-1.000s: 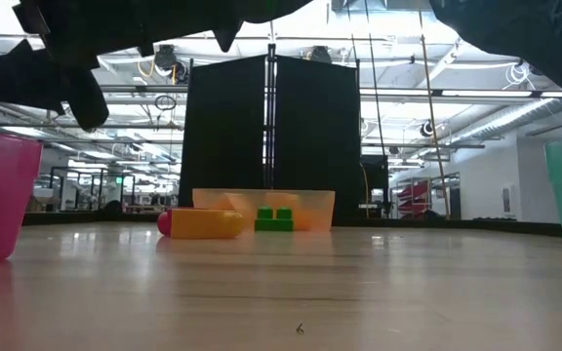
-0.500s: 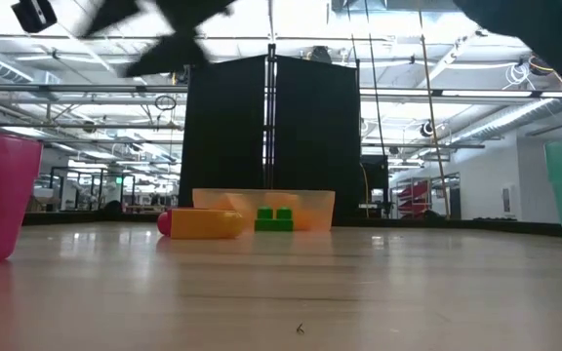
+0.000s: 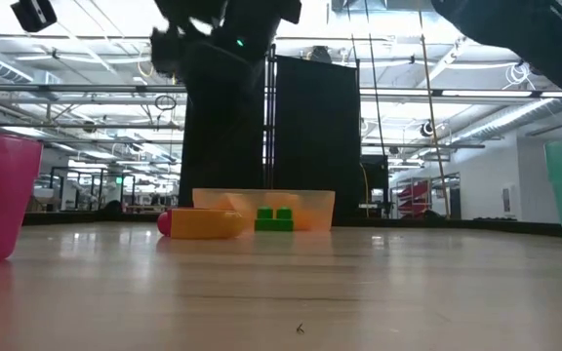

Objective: Sort blocks
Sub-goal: Put the yellow 1 stud game piece into the orange bin

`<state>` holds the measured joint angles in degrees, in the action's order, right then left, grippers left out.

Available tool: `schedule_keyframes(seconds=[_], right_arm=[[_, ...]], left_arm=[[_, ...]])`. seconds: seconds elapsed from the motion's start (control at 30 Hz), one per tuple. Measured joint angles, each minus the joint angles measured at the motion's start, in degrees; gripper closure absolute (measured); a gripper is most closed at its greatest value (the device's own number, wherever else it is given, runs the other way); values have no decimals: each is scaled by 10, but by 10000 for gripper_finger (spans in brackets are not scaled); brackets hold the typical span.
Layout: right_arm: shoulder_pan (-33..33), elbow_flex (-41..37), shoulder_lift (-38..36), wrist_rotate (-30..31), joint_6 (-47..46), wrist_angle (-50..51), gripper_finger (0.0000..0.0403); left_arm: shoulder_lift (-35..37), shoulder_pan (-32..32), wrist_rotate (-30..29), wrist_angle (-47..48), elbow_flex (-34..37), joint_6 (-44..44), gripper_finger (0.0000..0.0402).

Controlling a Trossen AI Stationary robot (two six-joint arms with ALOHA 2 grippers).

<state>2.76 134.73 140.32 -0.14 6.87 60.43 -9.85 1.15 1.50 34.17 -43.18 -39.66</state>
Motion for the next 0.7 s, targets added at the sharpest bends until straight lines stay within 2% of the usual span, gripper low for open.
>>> schedule_keyframes(seconds=[0.07,0.3,0.7], right_arm=[[0,4,0,0,22,-27,101],[-4,2,35,-2,60,-12,101],[-28,2,79,3,39,9,110]], left_arm=[[0,0,0,1,0,0,398],[0,0,-3,13,0,0,398],[0,0,-7,14,0,-3,398]])
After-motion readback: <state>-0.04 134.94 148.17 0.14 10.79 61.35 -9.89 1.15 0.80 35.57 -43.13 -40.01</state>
